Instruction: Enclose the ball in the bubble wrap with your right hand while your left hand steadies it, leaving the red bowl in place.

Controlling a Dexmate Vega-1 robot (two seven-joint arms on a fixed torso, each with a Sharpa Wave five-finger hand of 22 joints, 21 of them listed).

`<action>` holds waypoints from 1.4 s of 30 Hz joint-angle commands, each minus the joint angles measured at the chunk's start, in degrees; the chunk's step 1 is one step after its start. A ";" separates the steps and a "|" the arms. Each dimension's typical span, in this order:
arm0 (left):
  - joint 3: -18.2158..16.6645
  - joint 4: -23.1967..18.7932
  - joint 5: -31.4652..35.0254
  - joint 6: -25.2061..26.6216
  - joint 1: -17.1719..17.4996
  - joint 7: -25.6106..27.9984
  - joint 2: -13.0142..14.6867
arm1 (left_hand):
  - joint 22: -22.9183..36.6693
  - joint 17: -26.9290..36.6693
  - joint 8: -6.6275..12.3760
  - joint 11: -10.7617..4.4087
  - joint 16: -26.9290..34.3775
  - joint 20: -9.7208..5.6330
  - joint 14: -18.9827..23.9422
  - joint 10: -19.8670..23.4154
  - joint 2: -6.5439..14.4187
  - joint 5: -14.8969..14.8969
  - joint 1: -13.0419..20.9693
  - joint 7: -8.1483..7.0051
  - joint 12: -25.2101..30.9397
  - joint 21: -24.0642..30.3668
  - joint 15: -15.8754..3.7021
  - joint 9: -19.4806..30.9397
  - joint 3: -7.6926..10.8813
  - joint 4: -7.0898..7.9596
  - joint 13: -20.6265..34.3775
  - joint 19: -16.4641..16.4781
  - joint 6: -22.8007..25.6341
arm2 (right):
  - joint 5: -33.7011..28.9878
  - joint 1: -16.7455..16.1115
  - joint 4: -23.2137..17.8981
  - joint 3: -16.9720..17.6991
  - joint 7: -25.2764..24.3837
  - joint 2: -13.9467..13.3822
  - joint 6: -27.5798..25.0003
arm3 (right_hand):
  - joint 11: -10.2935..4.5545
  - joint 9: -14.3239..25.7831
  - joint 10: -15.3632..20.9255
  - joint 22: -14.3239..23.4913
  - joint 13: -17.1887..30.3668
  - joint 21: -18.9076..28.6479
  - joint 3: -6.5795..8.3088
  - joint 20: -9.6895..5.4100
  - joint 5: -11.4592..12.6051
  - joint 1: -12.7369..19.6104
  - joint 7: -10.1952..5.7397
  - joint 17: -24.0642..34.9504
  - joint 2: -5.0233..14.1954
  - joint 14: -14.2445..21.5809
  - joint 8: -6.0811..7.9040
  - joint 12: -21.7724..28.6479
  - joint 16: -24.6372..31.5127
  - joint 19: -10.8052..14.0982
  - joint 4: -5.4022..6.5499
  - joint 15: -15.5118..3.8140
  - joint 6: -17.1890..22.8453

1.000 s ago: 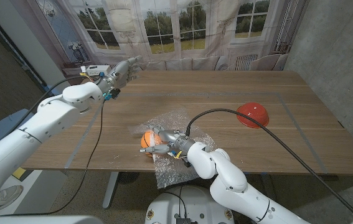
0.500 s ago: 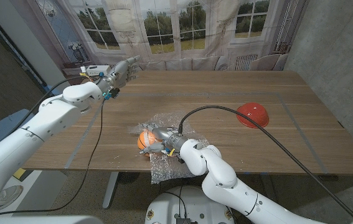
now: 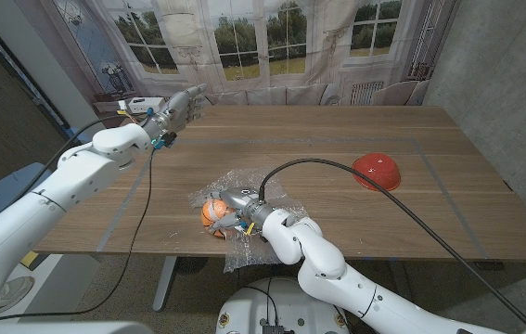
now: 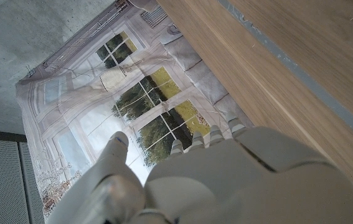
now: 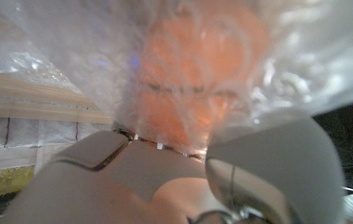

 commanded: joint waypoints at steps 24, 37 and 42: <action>1.25 2.49 0.47 -0.39 -2.21 -0.89 -1.51 | 0.34 0.22 0.19 0.27 0.20 0.75 -7.56 -7.00 -0.09 0.48 -0.53 -0.23 0.27 -0.35 -0.21 0.16 -0.02 0.38 0.24 -4.48 -5.14 | 9.33 0.21 2.58 8.37 -22.57 -2.17 17.49 | -0.30 -0.02 27.48 2.69 5.00 11.46 7.95 -19.84 -2.14 26.96 12.09 9.85 17.35 37.99 4.89 7.68 -1.12 8.16 -3.60 -26.13 30.08; 1.96 5.19 2.48 -3.60 -3.51 -1.33 -2.76 | 0.30 0.10 0.92 -2.98 1.49 -0.80 -2.87 -2.55 0.04 0.52 -0.26 -1.23 1.80 0.68 -1.76 0.12 0.15 0.28 0.19 -1.05 -2.36 | 13.59 0.79 2.38 12.71 -27.86 -3.82 27.16 | -0.33 -0.10 27.39 2.70 5.08 12.72 8.04 -19.85 -2.15 27.09 12.03 10.64 17.30 38.30 4.74 7.69 -1.74 7.57 -3.57 -26.06 30.08; 1.43 6.63 5.08 -8.79 -4.03 0.23 -4.65 | -0.22 -0.17 3.32 -5.52 2.85 -4.38 13.56 12.64 1.28 -0.48 4.84 -0.64 5.09 3.33 -5.42 0.13 3.35 -3.65 -0.04 8.91 14.94 | 19.67 3.31 4.46 14.46 -26.31 -4.27 34.14 | -0.50 -0.12 27.20 2.67 5.30 13.21 8.08 -19.85 -2.15 27.04 11.96 10.98 17.32 38.27 4.60 7.74 -2.09 7.11 -3.48 -26.03 29.89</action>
